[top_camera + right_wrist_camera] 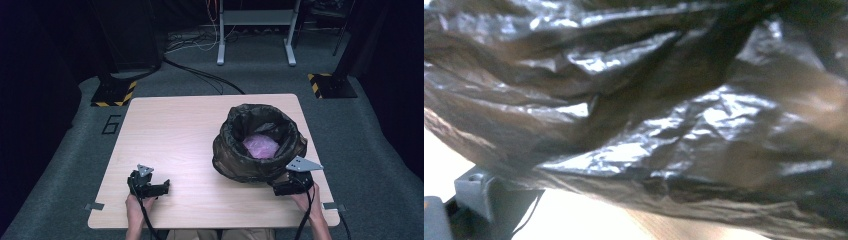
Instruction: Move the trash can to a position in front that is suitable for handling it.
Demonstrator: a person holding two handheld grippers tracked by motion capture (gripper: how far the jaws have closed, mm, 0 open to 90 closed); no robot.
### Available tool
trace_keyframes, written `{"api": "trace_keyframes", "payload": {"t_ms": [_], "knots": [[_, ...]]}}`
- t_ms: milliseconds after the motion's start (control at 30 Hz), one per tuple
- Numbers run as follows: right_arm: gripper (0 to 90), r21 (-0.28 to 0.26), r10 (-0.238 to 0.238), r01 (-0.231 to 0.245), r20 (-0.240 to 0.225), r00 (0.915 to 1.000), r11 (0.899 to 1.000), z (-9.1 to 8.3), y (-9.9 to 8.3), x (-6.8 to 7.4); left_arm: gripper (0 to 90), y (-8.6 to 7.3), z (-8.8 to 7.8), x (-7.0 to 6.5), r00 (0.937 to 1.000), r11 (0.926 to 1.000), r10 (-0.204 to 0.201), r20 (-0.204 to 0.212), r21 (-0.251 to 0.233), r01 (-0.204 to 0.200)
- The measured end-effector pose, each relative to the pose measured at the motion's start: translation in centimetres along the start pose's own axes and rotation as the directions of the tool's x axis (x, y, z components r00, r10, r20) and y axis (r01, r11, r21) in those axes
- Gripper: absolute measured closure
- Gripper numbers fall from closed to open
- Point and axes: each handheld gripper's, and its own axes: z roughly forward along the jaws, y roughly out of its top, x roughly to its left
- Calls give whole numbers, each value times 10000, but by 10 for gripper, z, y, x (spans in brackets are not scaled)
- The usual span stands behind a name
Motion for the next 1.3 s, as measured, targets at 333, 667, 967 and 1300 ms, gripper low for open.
{"api": "trace_keyframes", "payload": {"t_ms": [333, 667, 967, 1300], "knots": [[0, -30, -110, 110, -195, 9997, 9999, 14, 10, 6, 2, 0, 0, 0, 10000, 10000, 27, 18, -17, -27], [0, -75, -186, 183, -360, 9992, 9998, 30, 24, 13, 2, 0, 0, 0, 10000, 10000, 42, 22, -6, -42], [0, -134, -161, 157, -293, 9994, 9998, 43, 36, 23, 2, 0, 0, 0, 10000, 10000, 61, 39, -5, -61], [0, -97, 132, -130, 149, 9998, 9999, 59, 49, 31, 1, 0, 0, 0, 9999, 9999, 106, 46, 31, -106]]}}
